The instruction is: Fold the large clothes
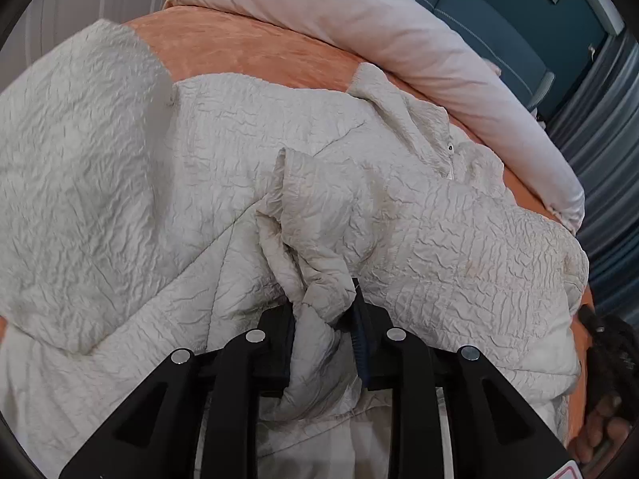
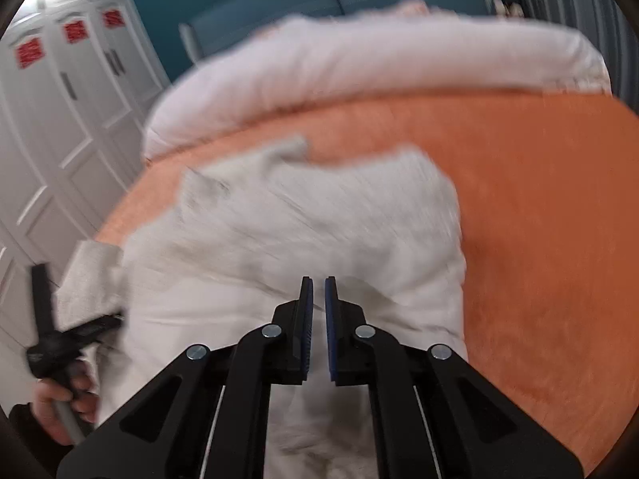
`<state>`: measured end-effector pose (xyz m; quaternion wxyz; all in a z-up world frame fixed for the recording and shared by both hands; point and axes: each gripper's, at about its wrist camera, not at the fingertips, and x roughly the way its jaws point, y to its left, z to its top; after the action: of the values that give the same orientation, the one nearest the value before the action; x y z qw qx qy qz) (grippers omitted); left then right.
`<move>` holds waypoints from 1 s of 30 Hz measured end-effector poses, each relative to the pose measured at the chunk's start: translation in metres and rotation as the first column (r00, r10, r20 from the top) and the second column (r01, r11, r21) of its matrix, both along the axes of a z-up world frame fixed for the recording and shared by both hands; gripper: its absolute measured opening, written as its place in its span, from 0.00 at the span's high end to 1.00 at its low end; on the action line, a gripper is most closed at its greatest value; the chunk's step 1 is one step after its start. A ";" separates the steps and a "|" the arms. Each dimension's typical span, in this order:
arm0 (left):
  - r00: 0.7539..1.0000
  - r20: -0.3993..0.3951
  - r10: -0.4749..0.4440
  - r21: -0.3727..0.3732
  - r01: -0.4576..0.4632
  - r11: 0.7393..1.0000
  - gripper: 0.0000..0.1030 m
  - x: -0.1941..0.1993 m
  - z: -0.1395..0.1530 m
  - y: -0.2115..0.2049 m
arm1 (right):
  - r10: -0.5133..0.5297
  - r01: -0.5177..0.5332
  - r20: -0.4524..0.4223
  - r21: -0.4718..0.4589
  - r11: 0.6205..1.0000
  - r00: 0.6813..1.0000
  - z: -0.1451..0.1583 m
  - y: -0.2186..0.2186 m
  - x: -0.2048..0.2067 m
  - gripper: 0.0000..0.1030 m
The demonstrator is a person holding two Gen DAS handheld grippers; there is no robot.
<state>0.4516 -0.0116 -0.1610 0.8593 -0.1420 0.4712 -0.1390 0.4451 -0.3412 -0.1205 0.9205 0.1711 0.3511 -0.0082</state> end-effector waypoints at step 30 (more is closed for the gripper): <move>0.994 -0.011 0.106 -0.028 -0.106 0.994 0.50 -0.024 0.031 0.041 | 0.090 -0.099 -0.162 -0.047 0.994 0.983 -0.005 0.055 0.020 0.79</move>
<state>0.4275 0.0293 -0.1301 0.8611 -0.1796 0.4652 -0.0990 0.4653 -0.2860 -0.1253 0.8931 0.1279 0.4312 0.0121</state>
